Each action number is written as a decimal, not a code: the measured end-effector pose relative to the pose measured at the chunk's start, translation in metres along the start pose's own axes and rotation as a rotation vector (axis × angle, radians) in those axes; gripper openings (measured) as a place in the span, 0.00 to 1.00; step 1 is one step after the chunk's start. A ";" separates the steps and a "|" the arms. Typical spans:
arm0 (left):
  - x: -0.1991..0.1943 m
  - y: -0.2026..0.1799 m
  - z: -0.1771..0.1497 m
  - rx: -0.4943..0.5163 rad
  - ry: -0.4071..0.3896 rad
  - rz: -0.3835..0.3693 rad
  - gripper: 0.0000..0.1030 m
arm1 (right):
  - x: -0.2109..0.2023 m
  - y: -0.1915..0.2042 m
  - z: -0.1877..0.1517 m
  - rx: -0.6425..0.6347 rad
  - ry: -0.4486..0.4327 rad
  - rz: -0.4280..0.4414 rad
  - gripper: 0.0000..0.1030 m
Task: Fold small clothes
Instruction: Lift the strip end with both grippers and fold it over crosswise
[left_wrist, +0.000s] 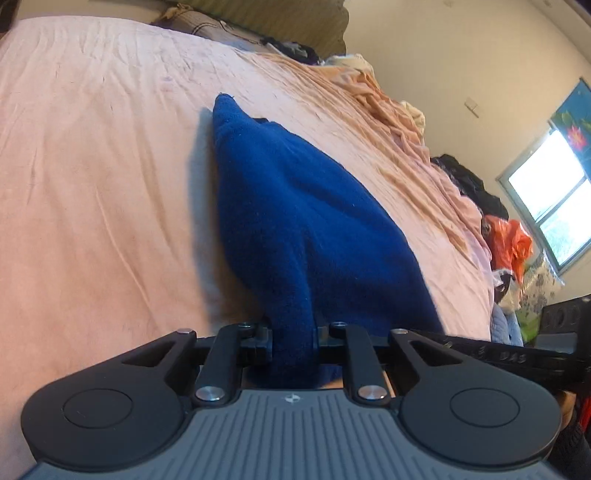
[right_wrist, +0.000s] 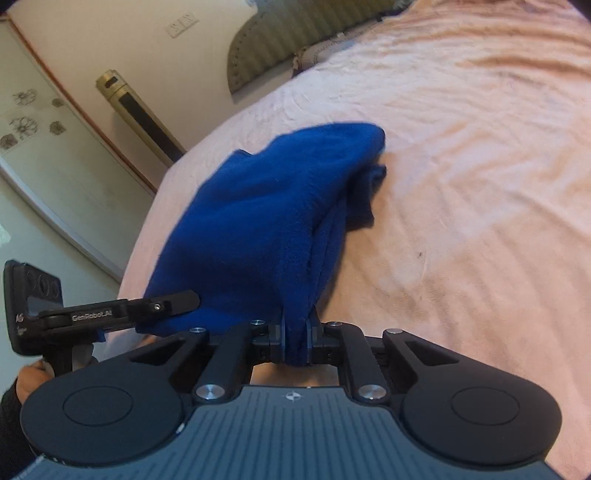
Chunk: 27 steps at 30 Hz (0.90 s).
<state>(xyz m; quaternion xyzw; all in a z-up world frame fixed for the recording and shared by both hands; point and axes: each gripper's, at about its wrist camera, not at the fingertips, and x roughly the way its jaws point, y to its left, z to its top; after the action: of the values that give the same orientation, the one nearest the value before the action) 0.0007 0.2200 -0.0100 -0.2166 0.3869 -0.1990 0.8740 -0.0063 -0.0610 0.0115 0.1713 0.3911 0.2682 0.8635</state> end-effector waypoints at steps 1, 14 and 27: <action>-0.003 0.000 -0.001 0.001 0.012 -0.013 0.15 | -0.007 0.001 -0.004 -0.005 -0.005 0.001 0.13; -0.060 -0.052 -0.016 0.433 -0.188 0.212 0.72 | -0.021 -0.027 0.054 0.067 -0.171 -0.026 0.62; 0.016 -0.086 -0.058 0.606 -0.084 0.110 0.76 | 0.091 -0.063 0.116 0.100 -0.039 -0.139 0.07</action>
<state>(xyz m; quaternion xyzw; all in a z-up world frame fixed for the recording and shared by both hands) -0.0496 0.1275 -0.0086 0.0670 0.2844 -0.2488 0.9234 0.1533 -0.0665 0.0003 0.1919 0.3979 0.1845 0.8779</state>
